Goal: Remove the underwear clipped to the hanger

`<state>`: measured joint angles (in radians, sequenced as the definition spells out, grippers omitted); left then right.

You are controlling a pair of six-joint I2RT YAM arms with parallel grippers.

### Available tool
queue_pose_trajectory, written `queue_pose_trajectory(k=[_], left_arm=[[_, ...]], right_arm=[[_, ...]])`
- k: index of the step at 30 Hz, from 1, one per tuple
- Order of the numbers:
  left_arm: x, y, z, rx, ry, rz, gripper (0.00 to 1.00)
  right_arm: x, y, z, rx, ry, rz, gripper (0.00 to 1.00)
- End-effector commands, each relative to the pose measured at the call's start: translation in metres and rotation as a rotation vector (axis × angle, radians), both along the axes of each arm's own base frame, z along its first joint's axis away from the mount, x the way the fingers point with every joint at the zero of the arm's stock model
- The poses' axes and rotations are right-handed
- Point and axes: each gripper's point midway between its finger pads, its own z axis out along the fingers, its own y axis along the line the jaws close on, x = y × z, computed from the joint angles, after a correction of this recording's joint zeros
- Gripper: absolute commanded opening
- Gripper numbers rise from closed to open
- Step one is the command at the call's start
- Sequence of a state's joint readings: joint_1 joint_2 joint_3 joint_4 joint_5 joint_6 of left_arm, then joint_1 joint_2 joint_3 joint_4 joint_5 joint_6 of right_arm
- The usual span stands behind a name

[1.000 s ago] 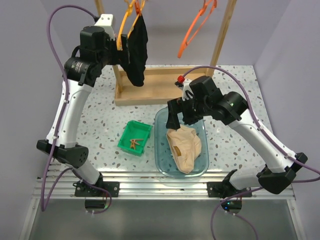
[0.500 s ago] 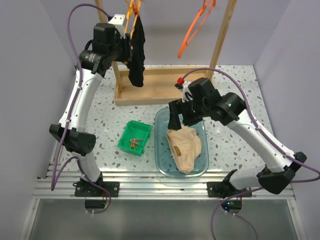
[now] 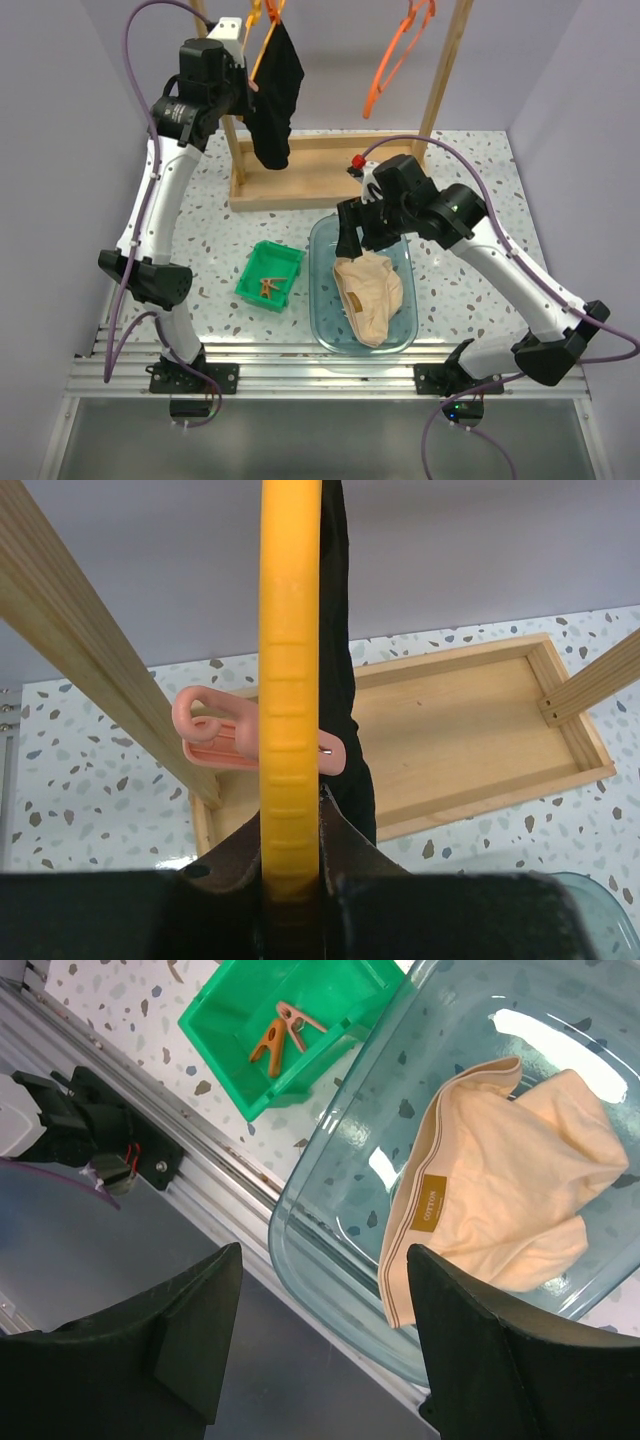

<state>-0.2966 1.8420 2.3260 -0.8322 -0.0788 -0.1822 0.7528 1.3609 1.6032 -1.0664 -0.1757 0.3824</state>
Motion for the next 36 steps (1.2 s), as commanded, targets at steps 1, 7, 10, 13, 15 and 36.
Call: queue_pose_trajectory(k=[1,7,10,13,15,36], left_arm=[[-0.012,0.011,0.081,-0.061,-0.228,0.028,0.0],[-0.027,0.016,0.084,-0.036,-0.233,0.021,0.0],[-0.035,0.019,0.082,-0.016,-0.232,0.013,0.0],[-0.042,0.024,0.093,-0.004,-0.264,0.023,0.0],[-0.047,0.025,0.096,-0.006,-0.273,0.022,0.0],[-0.157,0.029,-0.018,-0.072,0.005,-0.079,0.0]], right_arm=[[0.006,0.011,0.012,0.043,-0.026,0.012,0.7],[0.009,0.015,0.011,0.041,-0.027,0.016,0.7],[0.012,0.017,0.01,0.041,-0.03,0.017,0.7],[0.013,0.02,0.007,0.04,-0.019,0.025,0.7],[0.014,0.021,0.004,0.037,-0.013,0.024,0.7],[0.034,0.038,0.037,0.171,-0.156,0.007,0.81]])
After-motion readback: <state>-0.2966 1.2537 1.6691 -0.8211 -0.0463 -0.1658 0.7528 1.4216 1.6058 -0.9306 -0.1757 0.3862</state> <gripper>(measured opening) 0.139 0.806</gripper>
